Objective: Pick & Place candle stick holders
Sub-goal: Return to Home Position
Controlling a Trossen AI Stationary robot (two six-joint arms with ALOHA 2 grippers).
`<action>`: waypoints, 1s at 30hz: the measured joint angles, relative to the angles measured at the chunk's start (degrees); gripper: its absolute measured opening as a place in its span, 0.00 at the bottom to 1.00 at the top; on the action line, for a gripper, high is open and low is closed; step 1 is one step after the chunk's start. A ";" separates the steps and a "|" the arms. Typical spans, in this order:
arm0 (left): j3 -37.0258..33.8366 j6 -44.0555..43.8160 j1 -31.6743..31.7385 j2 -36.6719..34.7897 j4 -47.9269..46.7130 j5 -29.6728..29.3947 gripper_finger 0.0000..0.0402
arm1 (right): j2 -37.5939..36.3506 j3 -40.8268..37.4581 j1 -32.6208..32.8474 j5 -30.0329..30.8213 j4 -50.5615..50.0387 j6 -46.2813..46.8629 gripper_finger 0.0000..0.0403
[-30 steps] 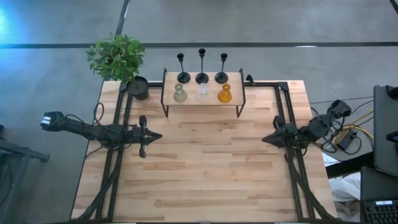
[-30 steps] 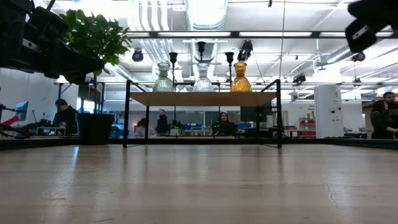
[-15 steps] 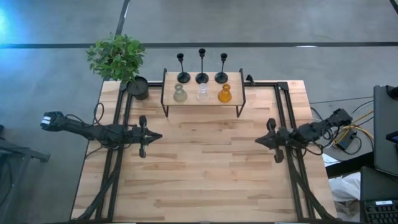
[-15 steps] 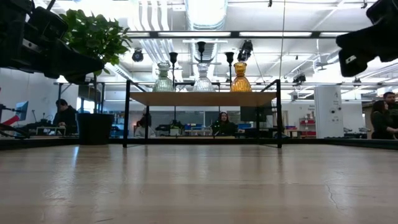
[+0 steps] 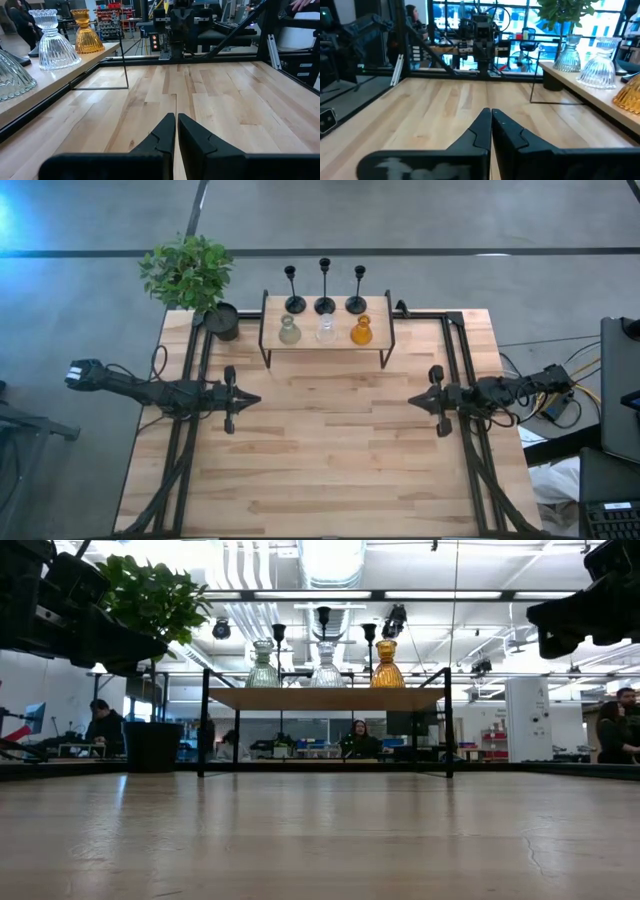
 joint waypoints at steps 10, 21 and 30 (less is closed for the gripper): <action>0.02 0.00 -0.01 0.00 -0.04 0.00 0.06 | -0.02 0.00 0.04 -0.09 0.02 0.16 0.02; 0.00 0.00 0.00 0.00 -0.11 0.00 0.06 | 1.19 0.00 0.04 -0.06 -0.01 0.17 0.02; 0.00 0.01 0.01 0.02 -0.16 0.01 0.06 | 1.97 0.00 0.04 -0.07 0.04 0.15 0.02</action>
